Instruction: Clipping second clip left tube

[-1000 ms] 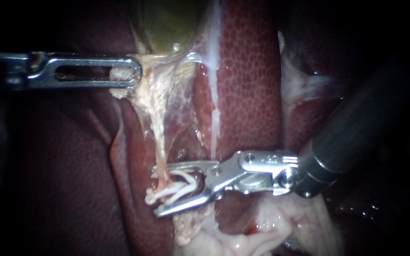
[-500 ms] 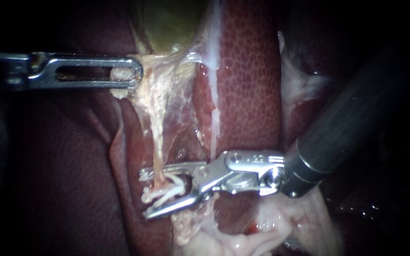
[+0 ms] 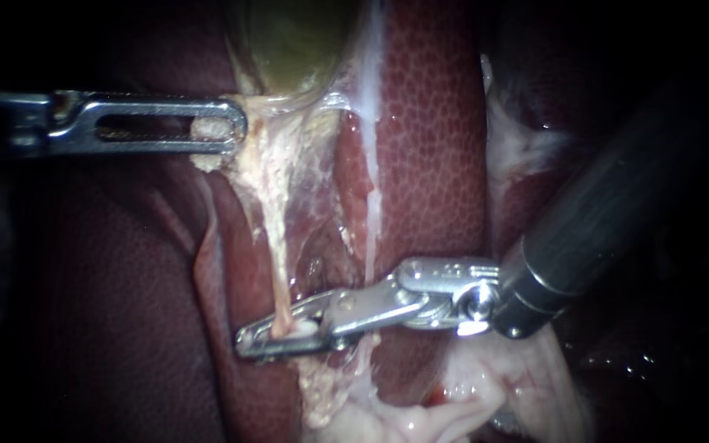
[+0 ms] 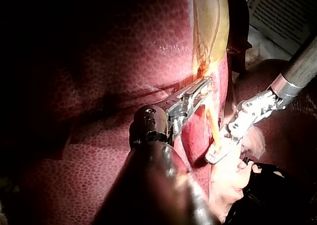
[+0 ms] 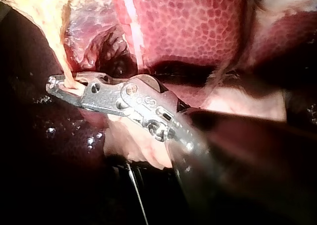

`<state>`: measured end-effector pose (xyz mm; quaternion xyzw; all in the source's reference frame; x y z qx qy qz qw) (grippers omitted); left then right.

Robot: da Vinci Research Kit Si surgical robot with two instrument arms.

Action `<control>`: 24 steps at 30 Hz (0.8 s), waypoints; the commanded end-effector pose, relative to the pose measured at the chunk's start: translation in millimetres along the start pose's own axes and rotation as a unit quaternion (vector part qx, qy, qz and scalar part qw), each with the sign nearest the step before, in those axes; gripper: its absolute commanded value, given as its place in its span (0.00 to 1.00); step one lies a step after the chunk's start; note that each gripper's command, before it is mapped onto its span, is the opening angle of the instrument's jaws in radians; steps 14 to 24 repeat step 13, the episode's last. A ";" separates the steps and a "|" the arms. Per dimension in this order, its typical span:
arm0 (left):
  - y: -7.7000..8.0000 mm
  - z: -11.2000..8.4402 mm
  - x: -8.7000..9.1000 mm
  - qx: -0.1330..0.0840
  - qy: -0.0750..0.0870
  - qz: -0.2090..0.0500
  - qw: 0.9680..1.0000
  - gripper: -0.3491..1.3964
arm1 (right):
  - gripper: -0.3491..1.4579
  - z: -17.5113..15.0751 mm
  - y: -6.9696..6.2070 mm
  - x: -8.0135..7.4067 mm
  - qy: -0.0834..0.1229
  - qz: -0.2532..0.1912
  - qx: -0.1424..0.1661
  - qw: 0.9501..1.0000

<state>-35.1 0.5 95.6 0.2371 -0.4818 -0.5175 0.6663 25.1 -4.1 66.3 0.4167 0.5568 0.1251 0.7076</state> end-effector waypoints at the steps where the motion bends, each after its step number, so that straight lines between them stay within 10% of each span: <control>1: 0.0 0.0 0.0 0.000 0.000 0.000 1.000 0.00 | 0.00 0.0 0.0 0.0 0.000 0.000 0.000 1.000; 24: 0.0 0.0 0.0 0.000 0.000 0.000 1.000 0.00 | 0.00 0.0 0.3 -0.1 0.001 0.003 0.000 1.000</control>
